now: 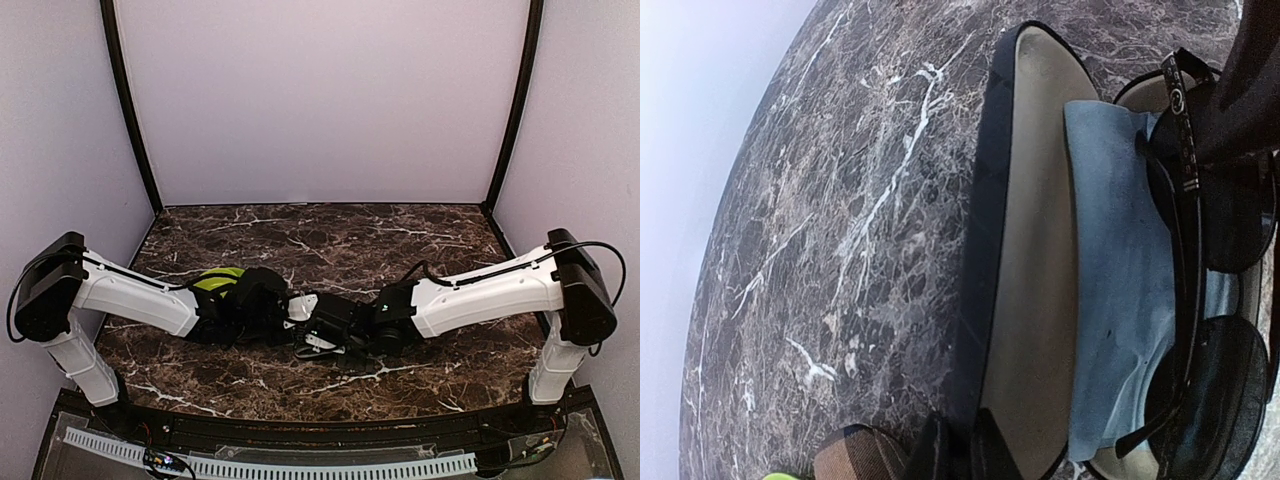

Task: Organize the sunglasses
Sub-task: Place the sunglasses in the sunglasses case.

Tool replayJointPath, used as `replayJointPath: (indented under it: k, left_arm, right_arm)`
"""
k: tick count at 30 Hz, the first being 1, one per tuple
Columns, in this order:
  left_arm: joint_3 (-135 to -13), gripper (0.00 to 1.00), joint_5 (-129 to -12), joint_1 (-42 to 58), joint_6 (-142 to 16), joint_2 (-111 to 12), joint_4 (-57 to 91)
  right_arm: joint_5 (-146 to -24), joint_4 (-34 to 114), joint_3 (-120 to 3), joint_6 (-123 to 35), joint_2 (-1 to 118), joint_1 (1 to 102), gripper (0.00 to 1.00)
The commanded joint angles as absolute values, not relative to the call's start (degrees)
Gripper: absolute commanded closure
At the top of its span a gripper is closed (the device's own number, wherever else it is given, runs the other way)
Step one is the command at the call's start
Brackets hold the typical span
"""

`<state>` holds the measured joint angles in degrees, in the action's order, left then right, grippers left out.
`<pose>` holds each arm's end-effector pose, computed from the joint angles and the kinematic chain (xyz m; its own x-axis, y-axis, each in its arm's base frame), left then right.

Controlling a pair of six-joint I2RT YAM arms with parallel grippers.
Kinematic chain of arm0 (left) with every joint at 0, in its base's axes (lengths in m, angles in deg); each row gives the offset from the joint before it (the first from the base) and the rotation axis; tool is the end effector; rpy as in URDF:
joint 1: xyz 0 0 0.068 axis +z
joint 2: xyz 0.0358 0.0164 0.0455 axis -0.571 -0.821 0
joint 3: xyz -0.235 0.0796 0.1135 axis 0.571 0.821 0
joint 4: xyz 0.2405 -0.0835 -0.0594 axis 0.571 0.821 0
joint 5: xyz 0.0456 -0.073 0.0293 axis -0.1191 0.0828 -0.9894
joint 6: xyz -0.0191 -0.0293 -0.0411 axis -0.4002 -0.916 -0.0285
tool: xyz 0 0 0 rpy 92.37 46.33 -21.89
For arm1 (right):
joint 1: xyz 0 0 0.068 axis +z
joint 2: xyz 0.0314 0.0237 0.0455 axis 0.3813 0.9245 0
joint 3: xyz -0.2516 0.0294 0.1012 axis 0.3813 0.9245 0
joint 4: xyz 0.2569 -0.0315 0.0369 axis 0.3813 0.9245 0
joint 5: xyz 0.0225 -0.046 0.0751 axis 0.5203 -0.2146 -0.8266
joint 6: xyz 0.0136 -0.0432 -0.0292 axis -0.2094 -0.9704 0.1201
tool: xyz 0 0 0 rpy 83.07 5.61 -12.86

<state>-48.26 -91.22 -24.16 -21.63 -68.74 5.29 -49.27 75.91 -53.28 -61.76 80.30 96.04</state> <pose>0.1809 -0.2859 0.1743 0.1242 0.7460 -0.6543 0.7882 0.3263 0.5217 0.1166 0.3368 0.1924 -0.1054 -0.9565 -0.2720 -0.8307 0.2350 -0.5046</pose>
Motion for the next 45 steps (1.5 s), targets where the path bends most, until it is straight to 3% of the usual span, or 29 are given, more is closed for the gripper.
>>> replayJointPath:
  k: [1,23,45]
  left_arm:
    - [-47.3,1.00,-87.7,-25.5,-21.0,-67.6,5.5]
    - [-47.0,1.00,-87.5,-25.5,-21.7,-68.7,4.7]
    - [-49.2,1.00,-85.4,-25.5,-24.5,-70.6,6.3]
  right_arm:
    - [-43.8,69.3,-53.1,-57.2,77.4,93.4,0.73]
    - [-44.1,60.4,-44.8,-54.0,70.9,91.4,0.72]
    - [-56.6,44.3,-28.9,-58.1,60.7,88.4,0.68]
